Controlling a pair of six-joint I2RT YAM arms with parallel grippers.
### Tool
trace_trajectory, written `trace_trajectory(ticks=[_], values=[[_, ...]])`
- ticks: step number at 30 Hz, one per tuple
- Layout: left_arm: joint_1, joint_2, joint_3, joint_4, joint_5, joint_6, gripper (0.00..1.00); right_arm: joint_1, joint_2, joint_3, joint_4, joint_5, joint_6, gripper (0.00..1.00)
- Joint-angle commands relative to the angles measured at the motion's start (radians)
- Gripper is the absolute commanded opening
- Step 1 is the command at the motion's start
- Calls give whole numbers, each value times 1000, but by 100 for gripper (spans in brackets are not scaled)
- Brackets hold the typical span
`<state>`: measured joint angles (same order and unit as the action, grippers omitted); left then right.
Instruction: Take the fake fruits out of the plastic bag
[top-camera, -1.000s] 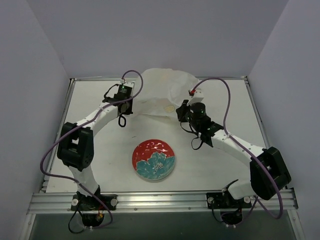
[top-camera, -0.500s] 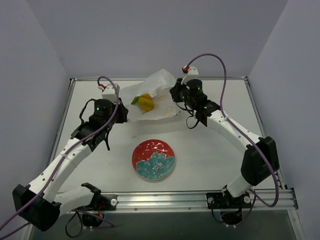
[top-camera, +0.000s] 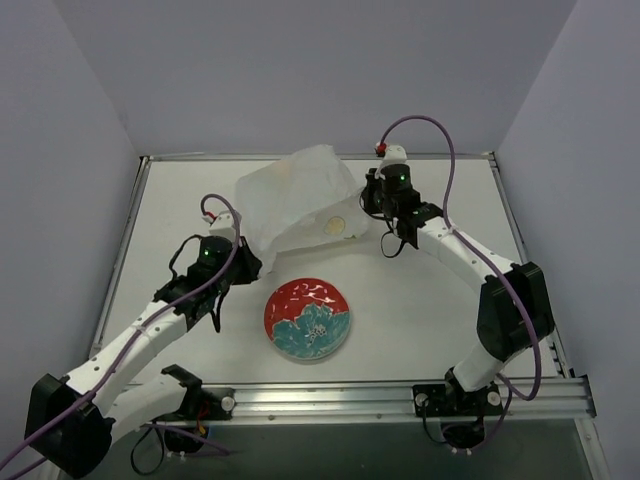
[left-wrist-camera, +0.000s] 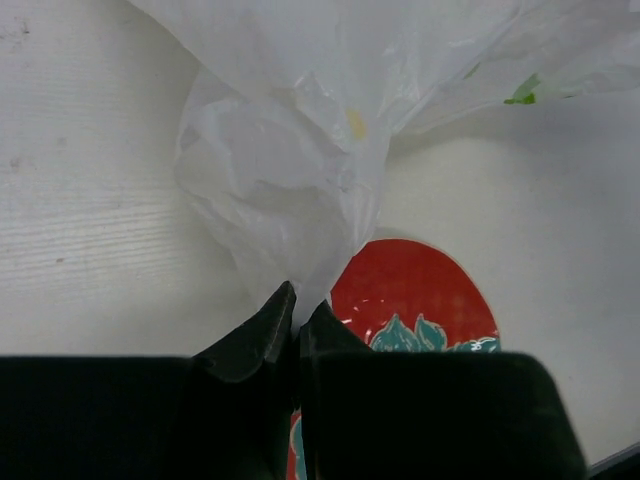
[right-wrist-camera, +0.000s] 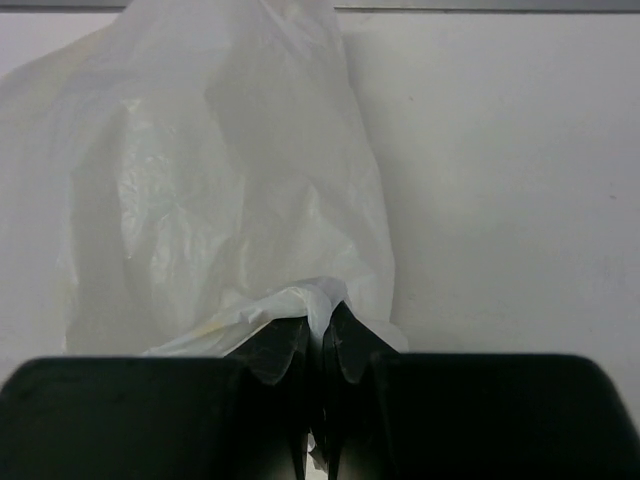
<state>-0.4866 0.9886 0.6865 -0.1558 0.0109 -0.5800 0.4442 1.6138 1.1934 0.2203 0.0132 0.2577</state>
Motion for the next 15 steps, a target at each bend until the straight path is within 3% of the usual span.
trace_trajectory(ticks=[1, 6, 13, 15], values=[[-20, -48, 27, 105, 43, -67, 2, -12, -40, -8, -21, 50, -17, 2], [-81, -128, 54, 81, 32, -96, 2, -12, -207, -106, -21, 57, 24, 4], [-109, -114, 16, 114, 27, -124, 2, -12, -226, -146, -67, 73, 18, 12], [-110, -100, 13, 137, 38, -130, 3, -10, -279, -149, -71, 74, 11, 25]])
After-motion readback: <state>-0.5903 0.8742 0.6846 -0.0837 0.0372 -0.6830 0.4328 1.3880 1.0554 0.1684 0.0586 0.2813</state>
